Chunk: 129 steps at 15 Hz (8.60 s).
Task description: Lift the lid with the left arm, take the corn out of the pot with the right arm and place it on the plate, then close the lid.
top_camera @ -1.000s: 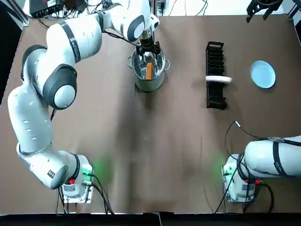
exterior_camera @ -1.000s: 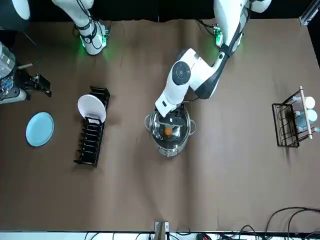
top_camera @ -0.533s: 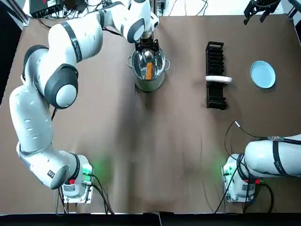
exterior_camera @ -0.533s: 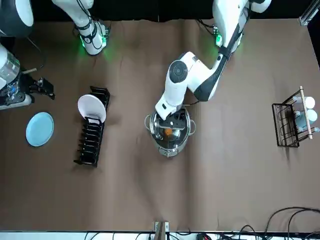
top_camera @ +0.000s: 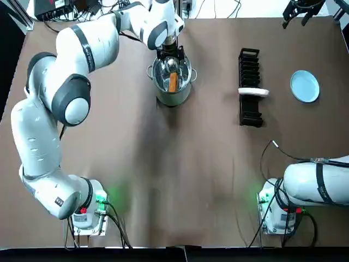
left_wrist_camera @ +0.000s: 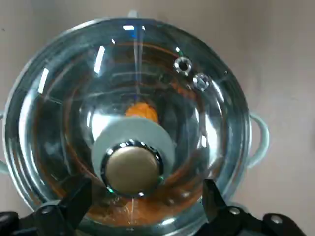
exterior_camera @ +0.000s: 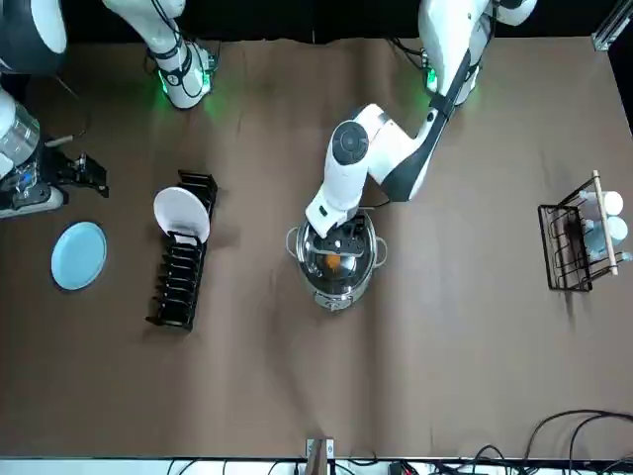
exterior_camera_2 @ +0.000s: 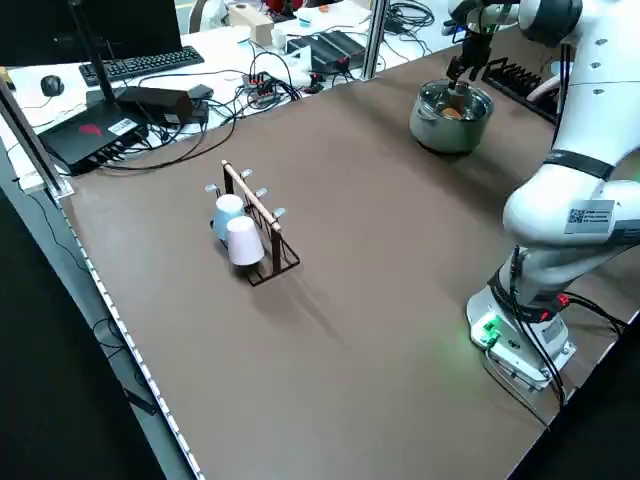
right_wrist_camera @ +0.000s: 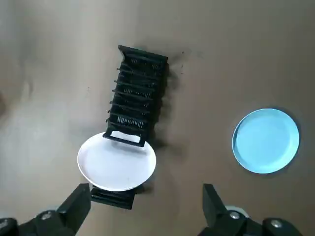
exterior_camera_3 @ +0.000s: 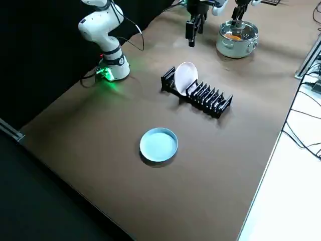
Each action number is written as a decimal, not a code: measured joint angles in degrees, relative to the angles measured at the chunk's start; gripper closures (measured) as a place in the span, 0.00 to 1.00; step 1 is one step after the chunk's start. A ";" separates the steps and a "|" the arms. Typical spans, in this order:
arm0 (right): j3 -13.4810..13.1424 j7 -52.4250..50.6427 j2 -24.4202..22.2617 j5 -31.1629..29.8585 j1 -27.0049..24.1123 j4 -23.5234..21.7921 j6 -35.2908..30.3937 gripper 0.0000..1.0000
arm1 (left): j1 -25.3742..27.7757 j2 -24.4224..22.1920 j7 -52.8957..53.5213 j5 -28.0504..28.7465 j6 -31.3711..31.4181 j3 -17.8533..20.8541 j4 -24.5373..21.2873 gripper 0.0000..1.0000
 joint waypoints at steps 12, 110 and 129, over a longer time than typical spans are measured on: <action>0.14 -0.44 1.66 0.00 1.71 -0.04 -0.22 0.00 | -0.01 -0.13 0.00 1.28 -0.69 0.14 0.25 0.50; -0.13 55.50 53.71 -3.70 50.69 30.26 32.01 0.46 | 36.72 -11.26 19.73 -4.70 -25.27 -0.44 3.37 0.50; -0.76 55.56 49.32 -3.70 50.48 32.41 26.29 0.59 | 36.11 -11.41 11.35 -6.00 -25.25 -8.09 3.63 0.50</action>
